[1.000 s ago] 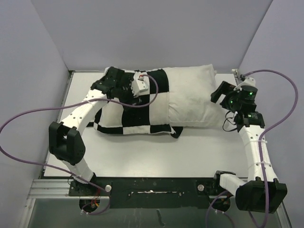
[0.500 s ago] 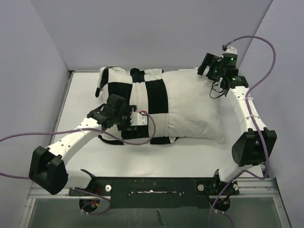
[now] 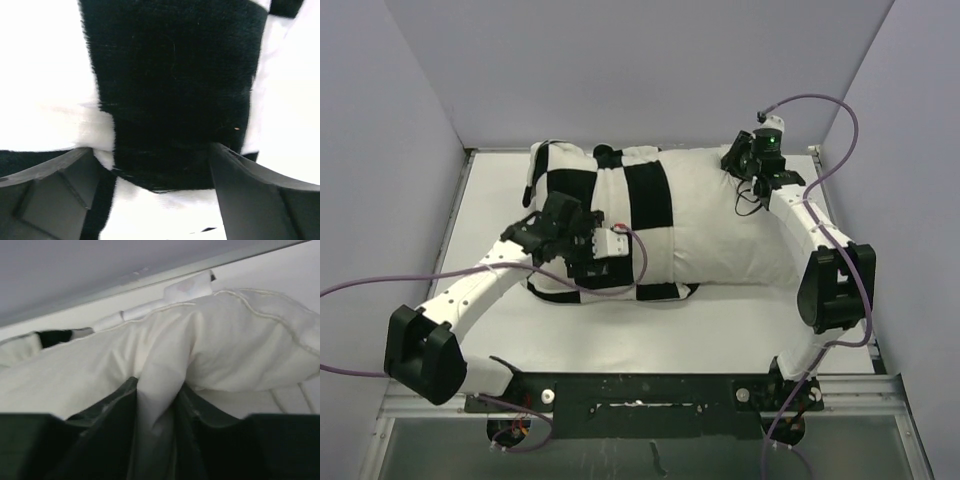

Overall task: Remove the pillowcase from the pillow
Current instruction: Remove the pillow from the pillowcase.

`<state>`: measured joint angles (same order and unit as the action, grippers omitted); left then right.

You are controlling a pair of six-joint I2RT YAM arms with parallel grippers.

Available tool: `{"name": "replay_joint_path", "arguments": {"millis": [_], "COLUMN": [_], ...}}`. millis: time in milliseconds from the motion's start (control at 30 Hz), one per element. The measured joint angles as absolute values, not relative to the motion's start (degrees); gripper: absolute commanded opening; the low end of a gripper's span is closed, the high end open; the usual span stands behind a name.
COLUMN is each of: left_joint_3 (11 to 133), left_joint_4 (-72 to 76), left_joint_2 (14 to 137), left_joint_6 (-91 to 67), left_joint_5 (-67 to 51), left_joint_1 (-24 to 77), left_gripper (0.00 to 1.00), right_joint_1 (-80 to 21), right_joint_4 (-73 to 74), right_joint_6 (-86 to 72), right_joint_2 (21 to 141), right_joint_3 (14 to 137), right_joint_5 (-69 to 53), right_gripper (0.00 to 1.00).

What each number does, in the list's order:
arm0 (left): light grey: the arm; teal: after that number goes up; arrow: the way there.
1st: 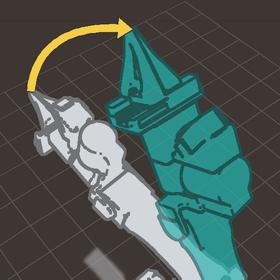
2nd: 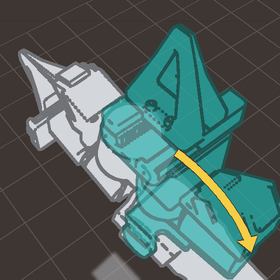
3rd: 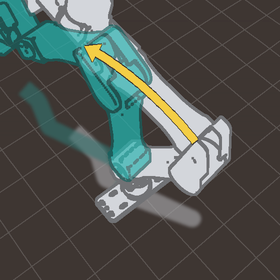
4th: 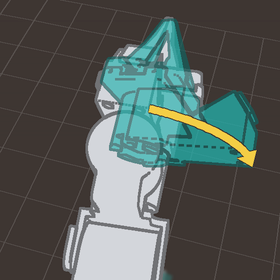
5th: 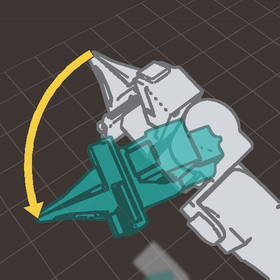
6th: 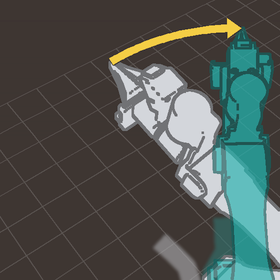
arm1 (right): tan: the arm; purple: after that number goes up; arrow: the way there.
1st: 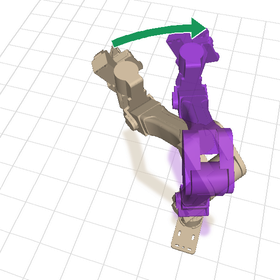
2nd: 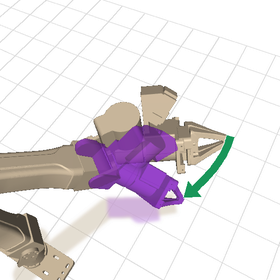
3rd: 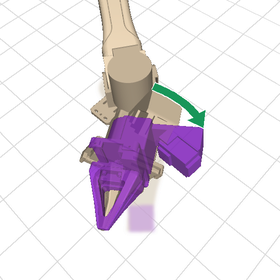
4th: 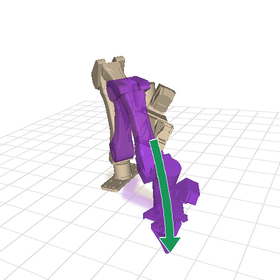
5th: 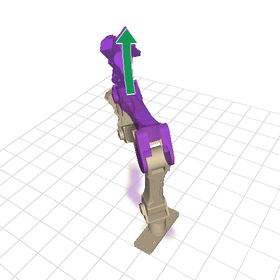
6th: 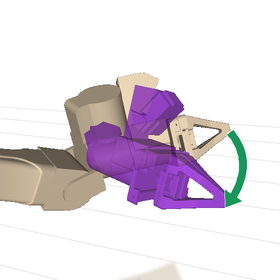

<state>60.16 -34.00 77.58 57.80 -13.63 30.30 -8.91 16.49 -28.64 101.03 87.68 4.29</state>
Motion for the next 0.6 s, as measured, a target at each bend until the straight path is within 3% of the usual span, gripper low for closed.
{"name": "replay_joint_path", "arguments": {"millis": [33,133,367,600], "left_joint_3": [61.34,68.79,99.83,113.86], "left_joint_4": [-35.53,-43.13,-58.89,-62.57], "left_joint_2": [77.89,80.16,92.47,101.43], "left_joint_6": [57.23,53.93,44.97,38.09], "left_joint_5": [-14.57,-21.15,-37.78,-45.34], "left_joint_1": [29.43,23.57,-0.95,-12.97], "left_gripper": [0.95,0.98,0.98,0.98], "right_joint_1": [-8.93,-8.75,-10.26,-11.22], "right_joint_4": [11.53,-3.53,-18.28,-28.32], "right_joint_6": [-29.56,-32.01,-28.84,-28.12], "right_joint_2": [100.62,98.78,97.62,92.51], "right_joint_3": [84.86,76.64,75.83,75.40], "right_joint_5": [1.93,-4.86,-17.28,-28.40], "right_gripper": [0.00,0.00,0.00,0.00]}}
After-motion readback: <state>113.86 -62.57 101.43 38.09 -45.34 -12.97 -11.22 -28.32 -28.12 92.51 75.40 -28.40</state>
